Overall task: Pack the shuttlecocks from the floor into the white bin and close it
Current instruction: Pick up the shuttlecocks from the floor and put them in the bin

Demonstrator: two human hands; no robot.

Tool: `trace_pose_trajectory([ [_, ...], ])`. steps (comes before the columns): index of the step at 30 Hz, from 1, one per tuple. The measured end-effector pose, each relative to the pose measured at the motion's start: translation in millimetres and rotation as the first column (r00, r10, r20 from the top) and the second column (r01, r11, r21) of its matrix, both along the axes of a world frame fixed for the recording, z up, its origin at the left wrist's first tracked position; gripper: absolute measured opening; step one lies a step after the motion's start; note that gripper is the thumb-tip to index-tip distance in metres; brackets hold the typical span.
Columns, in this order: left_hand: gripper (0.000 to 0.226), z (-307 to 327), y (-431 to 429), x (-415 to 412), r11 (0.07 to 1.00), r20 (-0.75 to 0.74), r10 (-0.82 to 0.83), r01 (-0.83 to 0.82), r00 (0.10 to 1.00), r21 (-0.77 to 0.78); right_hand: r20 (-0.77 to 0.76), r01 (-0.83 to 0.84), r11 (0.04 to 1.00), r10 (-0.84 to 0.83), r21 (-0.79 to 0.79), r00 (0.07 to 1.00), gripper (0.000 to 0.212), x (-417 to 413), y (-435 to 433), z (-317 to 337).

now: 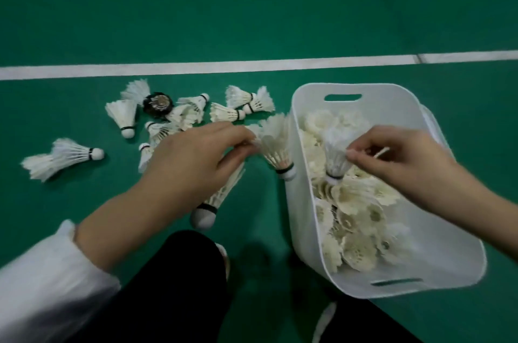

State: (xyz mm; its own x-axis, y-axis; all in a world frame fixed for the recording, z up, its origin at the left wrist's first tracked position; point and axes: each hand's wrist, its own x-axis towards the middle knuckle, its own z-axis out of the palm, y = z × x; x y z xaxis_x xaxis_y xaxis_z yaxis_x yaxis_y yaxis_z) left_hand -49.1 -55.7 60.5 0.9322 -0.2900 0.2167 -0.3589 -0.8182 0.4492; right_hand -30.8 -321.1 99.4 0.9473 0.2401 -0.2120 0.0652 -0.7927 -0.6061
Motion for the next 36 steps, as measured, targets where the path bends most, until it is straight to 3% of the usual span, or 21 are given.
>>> trace_pose_trajectory([
  [6, 0.034, 1.3, -28.9, 3.9, 0.995, 0.004, -0.099, 0.099, 0.995, 0.008, -0.089, -0.057, 0.998, 0.056, -0.011, 0.994, 0.008, -32.0, -24.1, -51.0],
  [11, 0.030, -3.1, -38.2, 8.6, 0.996, -0.030, -0.088, 0.088, 0.996, -0.017, -0.140, -0.397, 0.903, 0.376, -0.167, 0.916, 0.016, -34.6, -22.2, -101.8],
  [14, 0.025, -5.0, -41.4, 6.2, 0.994, -0.045, -0.108, 0.107, 0.993, -0.030, -0.120, -0.471, 0.858, 0.455, -0.204, 0.882, 0.019, -34.9, -21.4, -120.3],
  [17, 0.021, -3.6, -42.6, 0.3, 0.988, -0.053, -0.147, 0.144, 0.988, -0.053, -0.077, -0.448, 0.862, 0.443, -0.236, 0.893, 0.018, -32.9, -20.4, -116.4],
  [21, 0.019, -2.2, -45.8, -3.2, 0.989, -0.035, -0.137, 0.134, 0.990, -0.064, -0.129, -0.375, 0.903, 0.355, -0.211, 0.926, 0.033, -28.8, -31.2, -85.9],
  [23, 0.019, -0.8, -51.3, -5.2, 0.986, -0.035, -0.143, 0.139, 0.989, -0.089, 0.025, -0.178, 0.984, 0.178, 0.016, 0.984, 0.031, -24.5, -32.6, -56.0],
  [24, 0.019, 0.0, -54.6, -5.9, 0.984, -0.035, -0.154, 0.150, 0.987, -0.099, 0.084, -0.097, 0.979, 0.083, 0.181, 0.993, 0.032, -23.0, -33.2, -40.4],
  [26, 0.020, 2.7, -61.7, -6.3, 0.977, -0.038, -0.180, 0.174, 0.983, -0.122, 0.164, -0.128, 0.929, 0.074, 0.347, 0.984, 0.042, -19.9, -27.8, -17.9],
  [28, 0.019, 4.8, -67.7, -5.7, 0.970, -0.033, -0.204, 0.197, 0.978, -0.142, 0.223, -0.277, 0.920, 0.219, 0.276, 0.950, 0.043, -17.9, -15.5, -13.7],
  [30, 0.019, 6.1, -71.3, -6.4, 0.966, -0.027, -0.225, 0.219, 0.974, -0.140, 0.230, -0.341, 0.931, 0.306, 0.127, 0.924, 0.026, -16.9, -5.4, -24.2],
  [33, 0.026, 9.7, -68.8, -7.8, 0.970, -0.110, -0.175, 0.152, 0.978, -0.190, 0.230, -0.177, 0.979, 0.150, 0.100, 0.961, 0.005, -14.4, -18.0, -29.2],
  [36, 0.035, 6.9, -54.4, -4.2, 0.941, -0.191, -0.061, -0.007, 0.980, -0.339, 0.131, -0.001, 0.984, -0.023, 0.180, 0.991, 0.007, -16.5, -47.1, -18.5],
])
